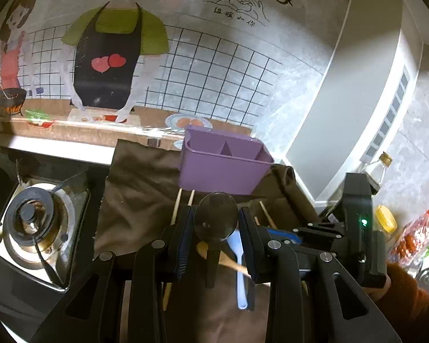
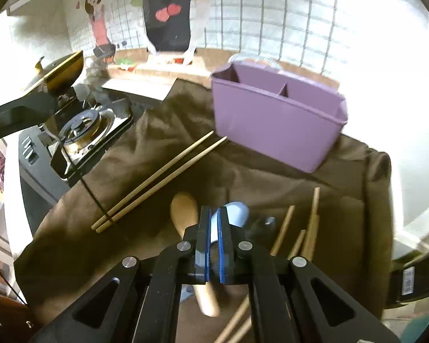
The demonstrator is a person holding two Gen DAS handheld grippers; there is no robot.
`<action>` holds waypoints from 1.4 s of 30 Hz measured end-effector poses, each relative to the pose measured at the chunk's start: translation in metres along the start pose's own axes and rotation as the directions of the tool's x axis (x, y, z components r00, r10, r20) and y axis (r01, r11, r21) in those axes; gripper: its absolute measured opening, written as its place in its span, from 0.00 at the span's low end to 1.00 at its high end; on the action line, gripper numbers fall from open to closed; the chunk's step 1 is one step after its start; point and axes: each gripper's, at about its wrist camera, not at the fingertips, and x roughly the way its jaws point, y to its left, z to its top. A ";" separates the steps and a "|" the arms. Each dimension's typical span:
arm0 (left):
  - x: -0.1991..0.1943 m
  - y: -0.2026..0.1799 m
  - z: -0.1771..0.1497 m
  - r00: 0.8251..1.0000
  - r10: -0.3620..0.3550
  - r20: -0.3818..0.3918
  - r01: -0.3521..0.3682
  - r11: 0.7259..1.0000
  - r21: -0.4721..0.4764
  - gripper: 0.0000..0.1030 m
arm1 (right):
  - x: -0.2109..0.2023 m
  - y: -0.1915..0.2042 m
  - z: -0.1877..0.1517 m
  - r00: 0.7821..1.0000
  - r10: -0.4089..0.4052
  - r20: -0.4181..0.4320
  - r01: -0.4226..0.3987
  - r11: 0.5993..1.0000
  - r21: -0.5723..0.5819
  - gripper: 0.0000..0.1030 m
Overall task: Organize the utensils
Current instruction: 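Hold the wooden spoon in the right gripper while the left gripper grasps the black spoon, then lift both spoons over the purple caddy and open both grippers to drop them in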
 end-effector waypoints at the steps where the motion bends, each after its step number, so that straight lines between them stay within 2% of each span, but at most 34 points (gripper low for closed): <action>1: 0.000 -0.001 0.001 1.000 -0.002 0.001 0.002 1.000 -0.003 0.32 | -0.001 -0.001 0.000 1.000 -0.005 0.004 0.005 1.000 0.000 0.05; 3: -0.002 -0.001 0.002 1.000 0.006 0.007 -0.006 1.000 -0.002 0.32 | -0.003 -0.004 -0.002 1.000 0.016 0.011 -0.016 1.000 0.001 0.06; 4: -0.004 0.000 0.002 1.000 0.012 0.008 -0.012 1.000 -0.003 0.32 | 0.000 -0.003 -0.004 0.999 0.051 0.003 -0.051 0.999 -0.007 0.15; 5: -0.006 0.001 0.002 1.000 0.018 0.008 -0.018 1.000 -0.005 0.32 | 0.005 -0.001 -0.005 0.996 0.091 -0.013 -0.091 0.996 -0.019 0.31; 7: -0.014 0.007 0.001 0.999 0.034 0.014 -0.034 0.999 -0.014 0.32 | 0.015 0.004 -0.008 0.990 0.137 -0.031 -0.138 0.990 -0.036 0.48; 12: -0.034 0.023 0.001 0.996 0.085 0.036 -0.083 0.996 -0.034 0.32 | 0.049 0.023 -0.008 0.985 0.157 -0.069 -0.161 0.986 -0.053 0.48; 18: -0.045 0.047 -0.005 0.990 0.138 0.038 -0.135 0.988 -0.081 0.32 | 0.090 0.045 -0.007 0.988 0.066 -0.137 -0.080 0.992 -0.101 0.48; 20: -0.044 0.052 -0.008 0.989 0.143 0.030 -0.140 0.986 -0.089 0.32 | 0.099 0.046 -0.006 0.985 0.063 -0.161 -0.078 0.992 -0.095 0.43; 21: -0.044 0.053 -0.008 0.989 0.144 0.027 -0.141 0.986 -0.091 0.32 | 0.098 0.046 -0.005 0.988 0.050 -0.146 -0.064 0.993 -0.094 0.38; 22: -0.043 0.055 -0.009 0.989 0.143 0.022 -0.141 0.986 -0.092 0.32 | 0.098 0.045 -0.005 0.988 0.044 -0.149 -0.058 0.994 -0.093 0.28; 25: -0.038 0.054 -0.007 0.992 0.128 0.016 -0.126 0.988 -0.094 0.32 | 0.093 0.042 -0.003 0.986 0.064 -0.156 -0.076 0.994 -0.073 0.27; 28: -0.033 0.048 -0.002 0.995 0.101 0.016 -0.099 0.991 -0.088 0.32 | 0.072 0.036 -0.001 0.994 0.032 -0.108 -0.039 0.998 -0.057 0.27; 30: -0.027 0.038 0.008 0.997 0.069 0.024 -0.067 0.995 -0.072 0.32 | 0.052 0.030 0.005 0.998 0.004 -0.062 -0.006 0.999 -0.040 0.27; 33: -0.025 0.020 0.032 0.998 0.015 0.056 -0.013 0.999 -0.038 0.32 | 0.004 0.016 0.021 0.997 -0.061 0.055 0.061 0.998 -0.004 0.27; 35: -0.025 0.006 0.057 0.996 -0.021 0.085 0.021 1.000 -0.005 0.32 | -0.025 0.004 0.038 0.986 -0.103 0.131 0.102 0.995 0.017 0.27; 38: -0.023 -0.015 0.103 0.987 -0.068 0.142 0.061 0.997 0.056 0.32 | -0.076 -0.020 0.076 0.944 -0.184 0.272 0.165 0.982 0.091 0.27; 42: -0.011 -0.029 0.162 0.973 -0.096 0.210 0.077 0.992 0.096 0.32 | -0.124 -0.050 0.131 0.845 -0.318 0.430 0.260 0.947 0.189 0.27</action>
